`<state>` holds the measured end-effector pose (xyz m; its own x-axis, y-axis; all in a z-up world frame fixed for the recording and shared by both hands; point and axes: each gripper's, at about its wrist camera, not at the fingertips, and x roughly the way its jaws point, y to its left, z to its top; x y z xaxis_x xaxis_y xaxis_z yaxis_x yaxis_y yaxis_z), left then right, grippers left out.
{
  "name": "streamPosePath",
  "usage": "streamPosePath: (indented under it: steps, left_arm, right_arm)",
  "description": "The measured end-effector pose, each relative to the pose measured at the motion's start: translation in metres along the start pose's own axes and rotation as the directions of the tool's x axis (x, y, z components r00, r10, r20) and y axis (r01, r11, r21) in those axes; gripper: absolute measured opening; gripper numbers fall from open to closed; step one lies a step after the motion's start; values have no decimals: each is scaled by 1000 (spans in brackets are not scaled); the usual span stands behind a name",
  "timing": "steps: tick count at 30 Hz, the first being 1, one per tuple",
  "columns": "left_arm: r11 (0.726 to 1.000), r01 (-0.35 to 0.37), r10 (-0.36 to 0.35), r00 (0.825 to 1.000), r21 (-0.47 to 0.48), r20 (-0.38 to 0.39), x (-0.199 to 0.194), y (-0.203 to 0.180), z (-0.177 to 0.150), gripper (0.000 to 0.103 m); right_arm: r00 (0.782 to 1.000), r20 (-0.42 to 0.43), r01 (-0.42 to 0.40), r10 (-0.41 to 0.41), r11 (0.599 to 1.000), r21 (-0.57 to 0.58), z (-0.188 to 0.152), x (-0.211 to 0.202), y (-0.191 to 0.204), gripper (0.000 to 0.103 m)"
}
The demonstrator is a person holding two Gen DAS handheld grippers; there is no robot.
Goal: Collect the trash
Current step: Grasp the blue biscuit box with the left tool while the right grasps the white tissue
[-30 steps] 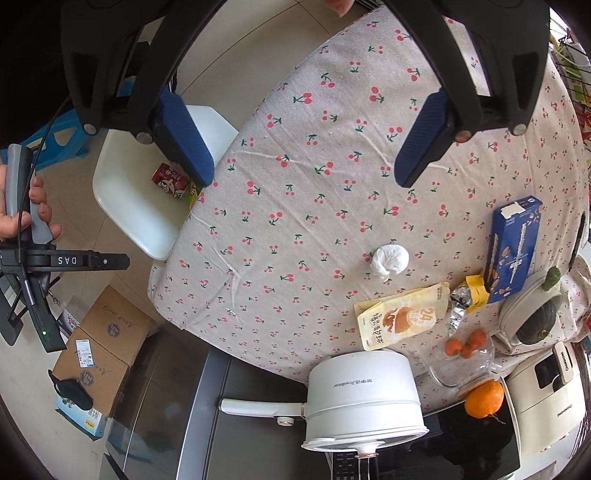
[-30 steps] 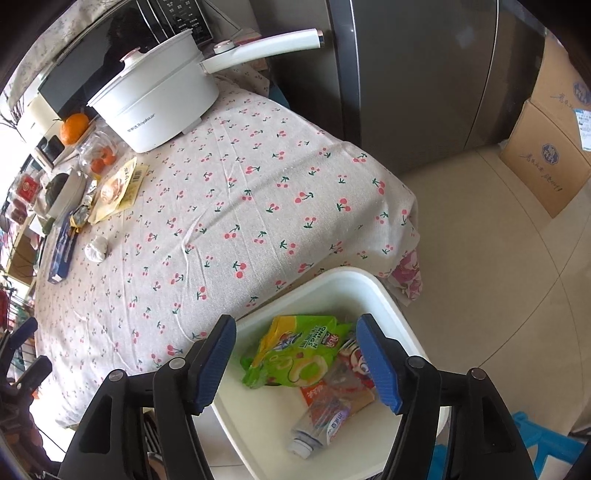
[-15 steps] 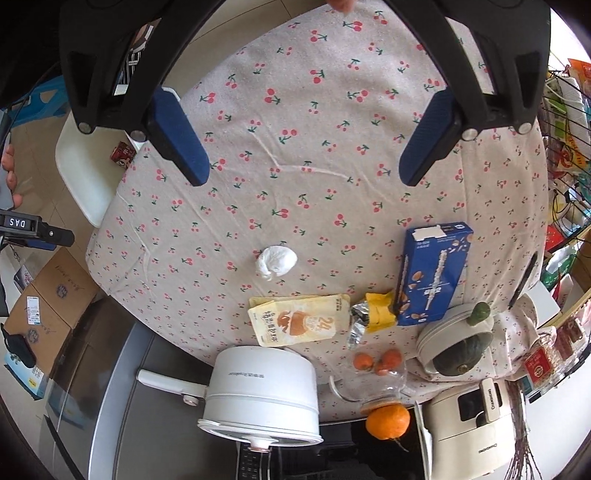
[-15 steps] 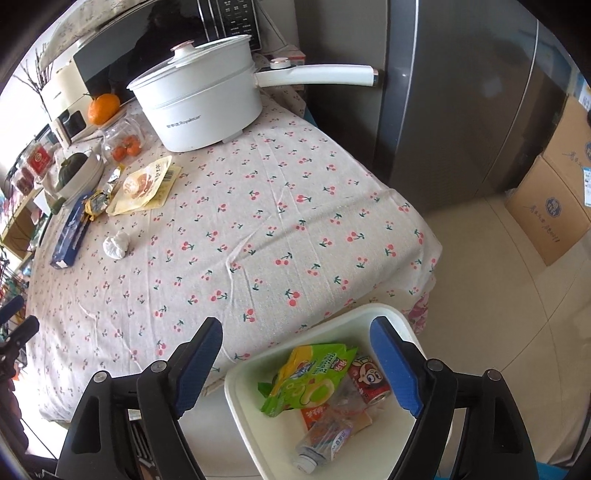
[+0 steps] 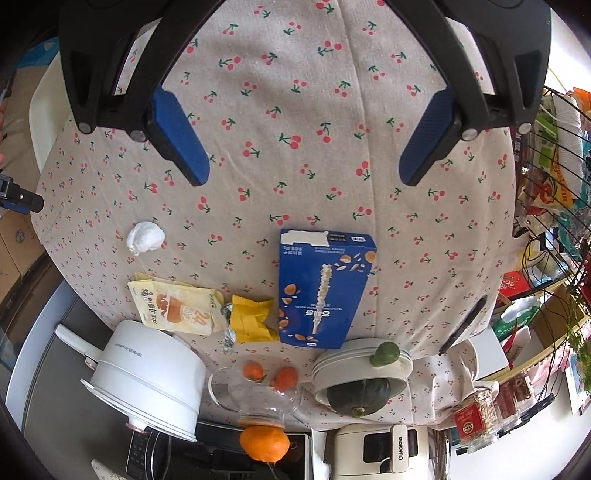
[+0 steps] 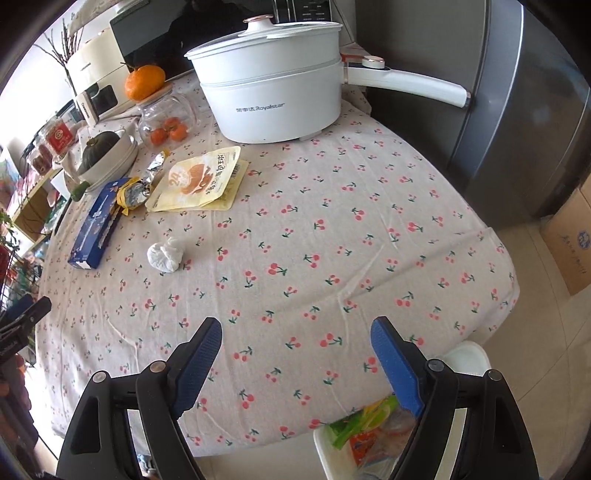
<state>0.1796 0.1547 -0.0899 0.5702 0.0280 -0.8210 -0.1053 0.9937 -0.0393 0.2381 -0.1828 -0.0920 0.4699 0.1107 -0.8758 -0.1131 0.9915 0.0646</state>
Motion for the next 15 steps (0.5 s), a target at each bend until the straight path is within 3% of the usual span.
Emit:
streamPosePath:
  steps: [7, 15]
  left_arm:
    - [999, 13, -15, 998, 33, 63, 27, 10, 20, 102]
    - [1000, 20, -21, 999, 19, 41, 62, 14, 32, 102]
  right_arm:
    - [1000, -30, -7, 6, 999, -33, 10, 35, 30, 84]
    - [999, -2, -53, 53, 990, -134, 20, 62, 68, 84]
